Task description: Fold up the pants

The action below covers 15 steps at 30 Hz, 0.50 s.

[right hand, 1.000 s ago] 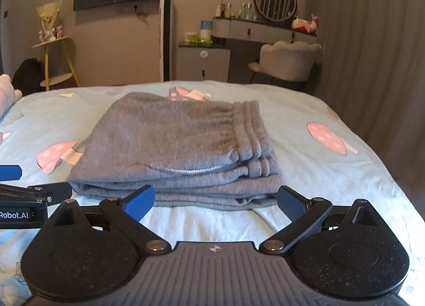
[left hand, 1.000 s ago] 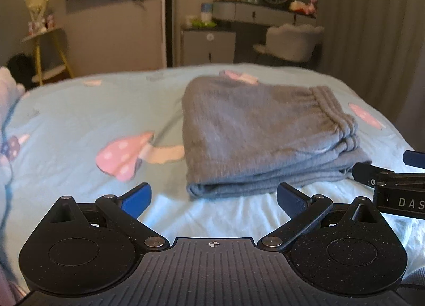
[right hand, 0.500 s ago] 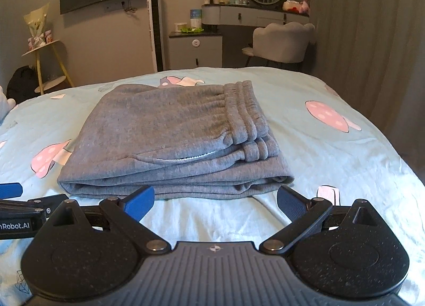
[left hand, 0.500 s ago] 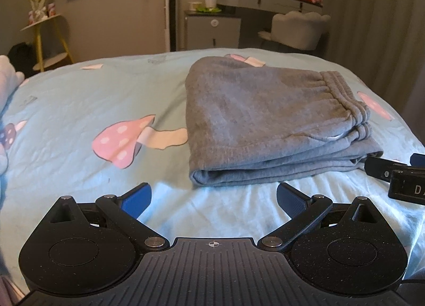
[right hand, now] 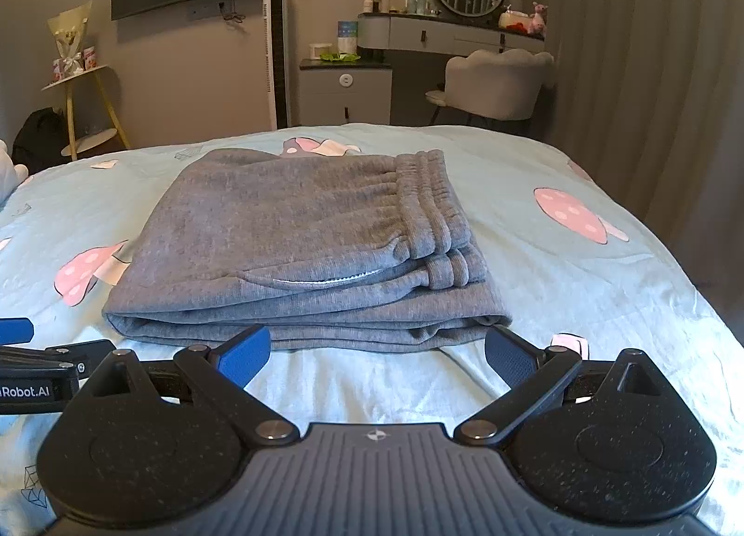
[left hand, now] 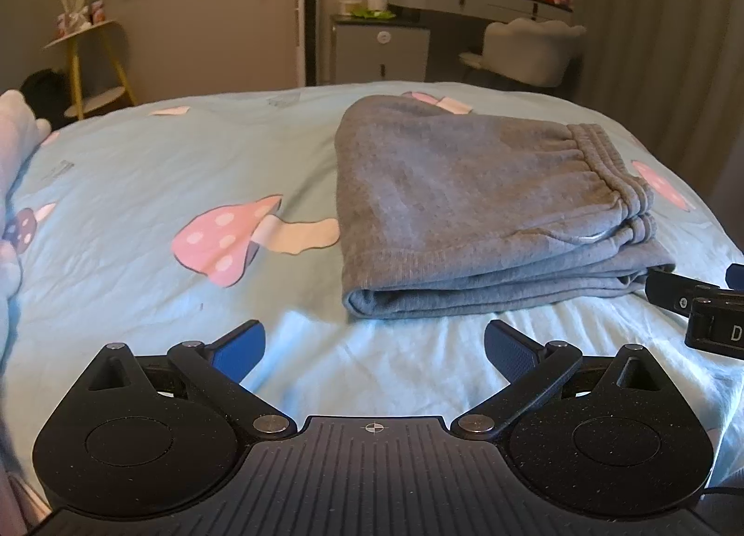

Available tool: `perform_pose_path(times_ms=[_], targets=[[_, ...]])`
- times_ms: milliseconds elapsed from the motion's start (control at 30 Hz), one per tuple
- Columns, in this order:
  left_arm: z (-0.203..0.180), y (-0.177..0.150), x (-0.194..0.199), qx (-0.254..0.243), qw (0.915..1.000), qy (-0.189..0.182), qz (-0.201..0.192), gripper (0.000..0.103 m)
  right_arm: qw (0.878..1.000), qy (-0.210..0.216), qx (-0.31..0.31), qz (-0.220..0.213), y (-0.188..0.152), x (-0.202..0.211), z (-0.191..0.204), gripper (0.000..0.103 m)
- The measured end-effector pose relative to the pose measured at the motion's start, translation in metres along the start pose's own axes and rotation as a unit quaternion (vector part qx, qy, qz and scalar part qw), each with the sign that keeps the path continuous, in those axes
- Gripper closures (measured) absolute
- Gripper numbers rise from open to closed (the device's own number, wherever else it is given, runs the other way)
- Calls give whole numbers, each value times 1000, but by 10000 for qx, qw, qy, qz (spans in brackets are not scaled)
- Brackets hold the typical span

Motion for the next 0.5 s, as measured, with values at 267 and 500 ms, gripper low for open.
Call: perform_pose_path(times_ms=[267,500], targets=[[-1,-1,1,5,10000,-17,26,0,10000,11,-54,32,-1,0,-1,4],[-4,-2,0,-27,10000,-31,53,0,9999,22,-109,94,-2,-3,-3,4]])
Point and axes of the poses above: each gripper's, at about its wrist camera, not at the fingertips, and x roughly against the way its jaws point, z to its left, y to its top, the point moved 8 cm from there along -x, roughly the way its jaws point, and after that the axes turned 5 degrees about z, right-handed, at the moved point
